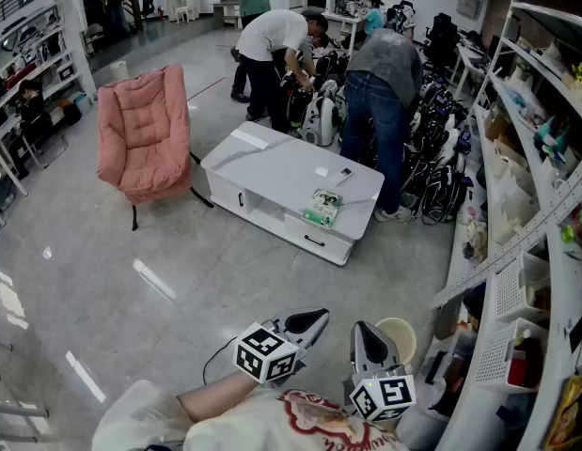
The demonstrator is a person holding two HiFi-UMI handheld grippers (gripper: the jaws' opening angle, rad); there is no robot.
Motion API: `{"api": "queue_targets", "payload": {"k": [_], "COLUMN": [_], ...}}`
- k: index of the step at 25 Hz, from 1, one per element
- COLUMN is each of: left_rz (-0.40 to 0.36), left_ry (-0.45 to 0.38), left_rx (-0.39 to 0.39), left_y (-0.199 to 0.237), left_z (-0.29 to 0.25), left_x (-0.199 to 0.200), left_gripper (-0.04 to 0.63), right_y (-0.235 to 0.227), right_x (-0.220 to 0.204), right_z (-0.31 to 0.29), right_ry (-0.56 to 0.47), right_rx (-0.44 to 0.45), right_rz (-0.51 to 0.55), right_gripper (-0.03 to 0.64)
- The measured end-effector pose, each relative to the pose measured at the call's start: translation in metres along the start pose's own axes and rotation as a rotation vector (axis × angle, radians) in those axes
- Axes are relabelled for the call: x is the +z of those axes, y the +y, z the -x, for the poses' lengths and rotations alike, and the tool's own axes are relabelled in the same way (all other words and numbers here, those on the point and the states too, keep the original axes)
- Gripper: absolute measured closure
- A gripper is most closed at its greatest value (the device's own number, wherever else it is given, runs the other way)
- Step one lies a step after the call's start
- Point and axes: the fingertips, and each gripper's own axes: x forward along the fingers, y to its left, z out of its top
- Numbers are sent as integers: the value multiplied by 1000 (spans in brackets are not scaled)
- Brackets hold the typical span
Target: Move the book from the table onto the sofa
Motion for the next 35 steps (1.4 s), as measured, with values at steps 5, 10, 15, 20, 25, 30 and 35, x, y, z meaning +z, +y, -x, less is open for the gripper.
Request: {"api": "queue_targets", "payload": {"k": [5, 10, 15, 20, 25, 30, 35], "left_rz": [-5, -6, 5, 19, 24, 20, 31], "left_ry": [-5, -9, -14, -22, -26, -24, -16], "left_rx": [-20, -24, -7, -11, -16, -18, -14], "left_y": [4, 8, 19, 33, 58, 84, 103], "left_z": [4, 8, 16, 26, 36, 48, 51], "left_x": [4, 6, 7, 10, 17, 25, 25], "left_gripper": [589, 590, 590, 590, 590, 591, 590], "right_y": [8, 12, 23, 40, 49, 68, 77], "right_x": [-2, -2, -1, 1, -2, -3, -9], "right_z": [-8, -13, -19, -30, -55, -81, -97], "right_ry": [6, 8, -6, -31, -12, -24, -2], "right_rx": [9, 9, 18, 50, 32, 40, 37], "right_rz": [-1, 1, -2, -1, -8, -35, -41], "right_gripper": [618, 618, 618, 618, 618, 618, 618]}}
